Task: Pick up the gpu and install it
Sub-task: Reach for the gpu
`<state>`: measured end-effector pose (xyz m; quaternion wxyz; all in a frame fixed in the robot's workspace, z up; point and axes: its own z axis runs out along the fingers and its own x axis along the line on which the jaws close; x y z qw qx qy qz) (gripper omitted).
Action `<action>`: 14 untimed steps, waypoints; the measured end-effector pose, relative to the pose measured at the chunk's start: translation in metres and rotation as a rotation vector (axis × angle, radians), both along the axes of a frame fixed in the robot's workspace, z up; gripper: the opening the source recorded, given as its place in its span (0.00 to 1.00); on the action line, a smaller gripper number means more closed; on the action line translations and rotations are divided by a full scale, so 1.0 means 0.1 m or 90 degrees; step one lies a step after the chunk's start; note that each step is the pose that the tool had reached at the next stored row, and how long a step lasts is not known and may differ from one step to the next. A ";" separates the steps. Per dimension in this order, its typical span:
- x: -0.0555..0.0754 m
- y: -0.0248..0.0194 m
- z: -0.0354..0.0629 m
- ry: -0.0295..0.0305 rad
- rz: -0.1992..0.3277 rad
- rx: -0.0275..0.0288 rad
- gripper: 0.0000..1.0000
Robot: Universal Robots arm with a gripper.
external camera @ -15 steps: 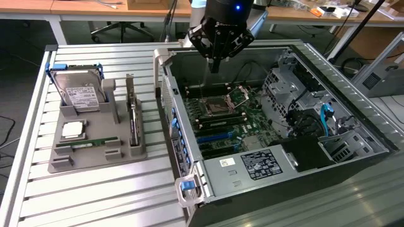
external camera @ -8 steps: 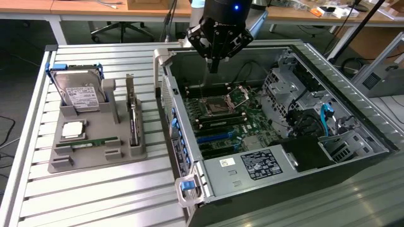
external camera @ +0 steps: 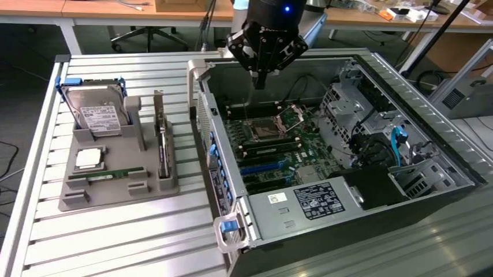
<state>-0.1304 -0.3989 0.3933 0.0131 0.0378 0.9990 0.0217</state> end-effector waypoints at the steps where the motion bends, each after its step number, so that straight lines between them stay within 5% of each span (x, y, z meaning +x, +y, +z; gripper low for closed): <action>1: 0.00 0.000 0.000 0.0000 0.000 0.0000 0.11; 14: -0.08 0.000 0.000 0.0000 0.000 0.0000 0.11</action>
